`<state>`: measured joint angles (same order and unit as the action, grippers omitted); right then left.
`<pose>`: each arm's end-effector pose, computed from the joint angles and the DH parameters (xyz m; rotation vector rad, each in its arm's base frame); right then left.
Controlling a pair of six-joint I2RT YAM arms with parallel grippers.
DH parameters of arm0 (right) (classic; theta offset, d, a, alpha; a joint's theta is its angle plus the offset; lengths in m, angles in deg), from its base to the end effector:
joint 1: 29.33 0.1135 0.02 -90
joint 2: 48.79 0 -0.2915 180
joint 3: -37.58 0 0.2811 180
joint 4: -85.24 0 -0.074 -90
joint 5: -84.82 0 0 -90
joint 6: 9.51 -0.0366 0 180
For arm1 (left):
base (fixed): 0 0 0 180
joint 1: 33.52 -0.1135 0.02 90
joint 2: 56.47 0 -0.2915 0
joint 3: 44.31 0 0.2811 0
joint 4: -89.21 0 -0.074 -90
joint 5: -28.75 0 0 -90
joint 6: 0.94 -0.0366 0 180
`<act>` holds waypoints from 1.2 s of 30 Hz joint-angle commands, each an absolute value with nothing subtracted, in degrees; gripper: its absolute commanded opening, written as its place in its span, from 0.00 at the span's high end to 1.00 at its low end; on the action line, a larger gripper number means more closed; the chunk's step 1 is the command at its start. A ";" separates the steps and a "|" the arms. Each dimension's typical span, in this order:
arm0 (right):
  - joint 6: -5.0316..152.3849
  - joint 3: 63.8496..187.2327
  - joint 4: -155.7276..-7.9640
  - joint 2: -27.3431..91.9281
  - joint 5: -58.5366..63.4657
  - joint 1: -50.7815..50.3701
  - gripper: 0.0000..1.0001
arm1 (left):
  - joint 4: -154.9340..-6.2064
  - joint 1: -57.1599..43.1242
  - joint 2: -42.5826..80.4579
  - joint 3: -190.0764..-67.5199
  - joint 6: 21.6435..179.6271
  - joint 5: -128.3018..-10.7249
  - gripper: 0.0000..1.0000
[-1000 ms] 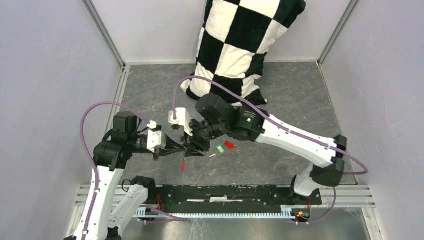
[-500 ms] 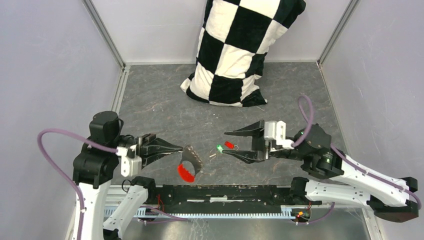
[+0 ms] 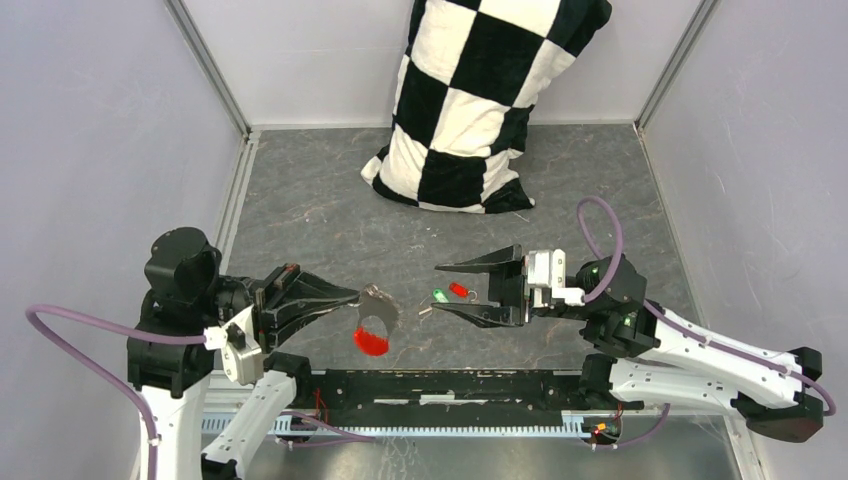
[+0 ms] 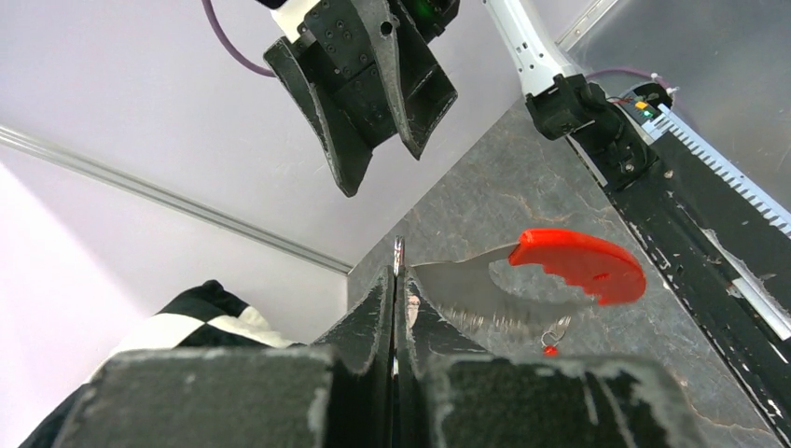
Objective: Put the keys on the keyring
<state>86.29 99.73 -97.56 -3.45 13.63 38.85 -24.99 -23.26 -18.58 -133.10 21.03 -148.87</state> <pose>0.0584 0.1776 0.4386 -1.0233 0.8524 1.1357 0.0331 -0.0431 0.4913 1.5638 0.4029 -0.6091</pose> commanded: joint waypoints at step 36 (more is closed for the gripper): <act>93.80 109.24 -103.63 11.16 16.14 44.93 0.54 | -33.13 -22.88 -23.81 -125.28 11.39 -148.00 0.98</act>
<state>90.73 106.61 -101.18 10.13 18.64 43.22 -31.07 -23.04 -24.70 -123.76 7.39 -145.46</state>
